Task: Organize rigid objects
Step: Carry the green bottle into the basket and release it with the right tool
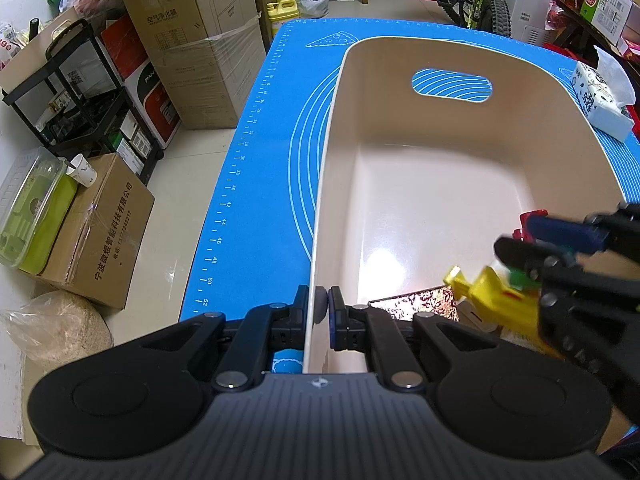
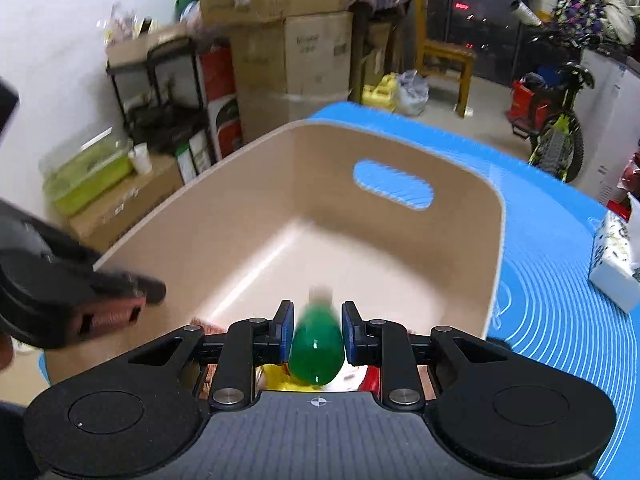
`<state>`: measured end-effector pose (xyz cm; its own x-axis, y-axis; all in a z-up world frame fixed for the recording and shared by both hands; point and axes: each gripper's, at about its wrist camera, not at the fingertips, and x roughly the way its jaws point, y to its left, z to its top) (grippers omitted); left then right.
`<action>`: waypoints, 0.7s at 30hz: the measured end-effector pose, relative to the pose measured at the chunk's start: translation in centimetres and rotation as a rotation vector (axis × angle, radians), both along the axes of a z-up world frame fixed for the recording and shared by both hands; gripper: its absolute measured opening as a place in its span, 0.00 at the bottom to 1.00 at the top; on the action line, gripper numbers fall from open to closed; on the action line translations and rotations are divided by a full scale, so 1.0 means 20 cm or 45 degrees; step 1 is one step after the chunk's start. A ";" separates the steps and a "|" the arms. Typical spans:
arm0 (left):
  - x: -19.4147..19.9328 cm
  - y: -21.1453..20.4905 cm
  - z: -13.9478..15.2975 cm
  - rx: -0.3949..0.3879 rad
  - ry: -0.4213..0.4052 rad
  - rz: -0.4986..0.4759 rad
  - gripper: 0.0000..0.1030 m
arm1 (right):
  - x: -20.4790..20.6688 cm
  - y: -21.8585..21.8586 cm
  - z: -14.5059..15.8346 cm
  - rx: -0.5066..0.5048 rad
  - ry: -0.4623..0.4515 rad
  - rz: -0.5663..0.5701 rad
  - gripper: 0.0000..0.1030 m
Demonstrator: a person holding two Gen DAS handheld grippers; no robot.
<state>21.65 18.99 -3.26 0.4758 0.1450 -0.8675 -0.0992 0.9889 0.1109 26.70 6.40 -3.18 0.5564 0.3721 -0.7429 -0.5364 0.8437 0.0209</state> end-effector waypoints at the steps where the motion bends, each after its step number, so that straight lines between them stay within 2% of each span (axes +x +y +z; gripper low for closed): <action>1: 0.00 0.00 0.00 0.001 -0.001 0.000 0.10 | 0.00 0.01 -0.01 -0.012 0.017 0.004 0.31; 6: 0.00 0.00 0.00 0.000 -0.001 0.000 0.10 | -0.01 0.03 -0.03 -0.018 0.047 0.022 0.31; 9: 0.00 0.00 0.00 0.000 -0.001 0.000 0.10 | -0.01 0.01 -0.04 -0.009 0.073 0.020 0.40; 12: 0.00 0.00 0.00 0.005 -0.002 -0.001 0.10 | -0.01 -0.02 -0.01 0.010 0.048 0.012 0.46; 14: 0.00 0.00 0.00 0.005 -0.002 0.000 0.11 | -0.02 -0.04 0.02 0.034 0.025 0.004 0.53; 21: 0.00 0.00 0.01 0.006 -0.001 0.000 0.11 | 0.04 -0.22 0.14 0.134 -0.027 -0.110 0.56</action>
<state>21.71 19.08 -3.15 0.4766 0.1489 -0.8664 -0.0992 0.9884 0.1152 27.47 2.06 -0.28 0.6049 0.3973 -0.6901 -0.4628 0.8806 0.1013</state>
